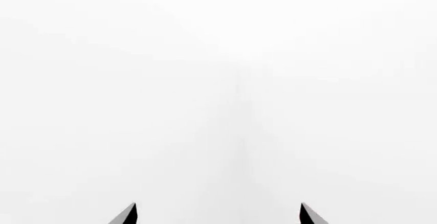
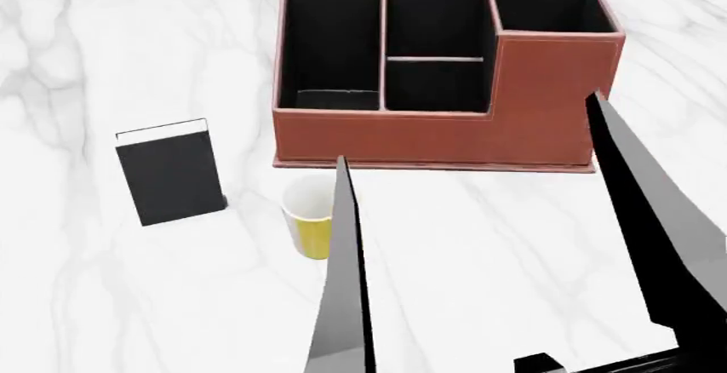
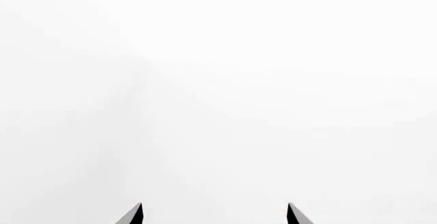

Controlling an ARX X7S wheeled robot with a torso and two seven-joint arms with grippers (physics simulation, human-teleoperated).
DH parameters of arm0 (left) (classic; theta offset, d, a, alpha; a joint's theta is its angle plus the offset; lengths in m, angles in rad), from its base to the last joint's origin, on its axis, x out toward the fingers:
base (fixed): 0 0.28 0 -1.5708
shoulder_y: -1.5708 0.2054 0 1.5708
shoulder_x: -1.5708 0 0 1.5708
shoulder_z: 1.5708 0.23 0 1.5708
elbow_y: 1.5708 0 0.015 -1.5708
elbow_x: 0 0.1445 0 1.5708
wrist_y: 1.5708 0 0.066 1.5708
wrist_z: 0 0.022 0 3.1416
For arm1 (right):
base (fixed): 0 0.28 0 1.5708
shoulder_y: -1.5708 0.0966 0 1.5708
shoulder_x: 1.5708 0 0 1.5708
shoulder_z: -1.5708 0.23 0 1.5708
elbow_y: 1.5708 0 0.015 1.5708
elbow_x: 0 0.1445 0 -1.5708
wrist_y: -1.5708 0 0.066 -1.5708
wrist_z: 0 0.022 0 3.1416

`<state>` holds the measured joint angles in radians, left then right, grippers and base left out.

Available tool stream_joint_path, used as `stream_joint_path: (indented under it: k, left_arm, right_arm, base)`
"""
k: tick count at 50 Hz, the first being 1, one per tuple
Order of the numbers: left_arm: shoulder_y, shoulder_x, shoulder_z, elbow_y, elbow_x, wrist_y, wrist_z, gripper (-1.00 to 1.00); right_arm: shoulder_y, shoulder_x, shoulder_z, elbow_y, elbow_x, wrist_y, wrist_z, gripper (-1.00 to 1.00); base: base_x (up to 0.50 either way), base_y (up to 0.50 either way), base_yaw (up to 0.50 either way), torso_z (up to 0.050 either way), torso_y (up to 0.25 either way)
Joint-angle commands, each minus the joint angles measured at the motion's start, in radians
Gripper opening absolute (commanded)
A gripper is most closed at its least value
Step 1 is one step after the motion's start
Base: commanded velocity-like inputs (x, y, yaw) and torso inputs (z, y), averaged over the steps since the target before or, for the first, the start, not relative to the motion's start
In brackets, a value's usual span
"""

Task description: Pick up the yellow and white mug and place it to the right of the caddy.

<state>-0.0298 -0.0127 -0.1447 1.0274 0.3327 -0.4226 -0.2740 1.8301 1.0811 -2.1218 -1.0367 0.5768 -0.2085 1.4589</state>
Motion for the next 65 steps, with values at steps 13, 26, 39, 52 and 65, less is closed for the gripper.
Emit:
stream_joint_path:
  k: [13, 26, 39, 52, 65]
  left_arm:
    - [0.762, -0.295, -0.493, 0.02, -0.55, 0.441, -1.296, 1.0]
    - [0.734, -0.338, -0.45, 0.02, -0.532, 0.409, -1.296, 1.0]
    - [0.717, -0.371, -0.443, 0.02, -0.553, 0.377, -1.296, 1.0]
    - [0.709, -0.378, -0.439, 0.02, -0.555, 0.363, -1.296, 1.0]
    - [0.714, -0.389, -0.448, 0.02, -0.571, 0.361, -1.296, 1.0]
  right_arm:
    - [0.066, 0.085, -0.077, -0.01, 0.04, -0.014, 0.112, 1.0]
    - [-0.039, 0.06, 0.042, -0.01, 0.068, 0.013, 0.112, 1.0]
    - [-0.098, 0.102, 0.09, -0.01, -0.003, -0.064, 0.112, 1.0]
    - [-0.124, 0.131, 0.094, -0.01, -0.028, -0.116, 0.112, 1.0]
    - [-0.123, 0.118, 0.096, -0.01, -0.016, -0.104, 0.112, 1.0]
  base:
    - [0.0, 0.0, 0.0, 0.0, 0.0]
    - [0.0, 0.0, 0.0, 0.0, 0.0]
    - [0.0, 0.0, 0.0, 0.0, 0.0]
    - [0.0, -0.2, 0.0, 0.0, 0.0]
    - [-0.01, -0.5, 0.0, 0.0, 0.0]
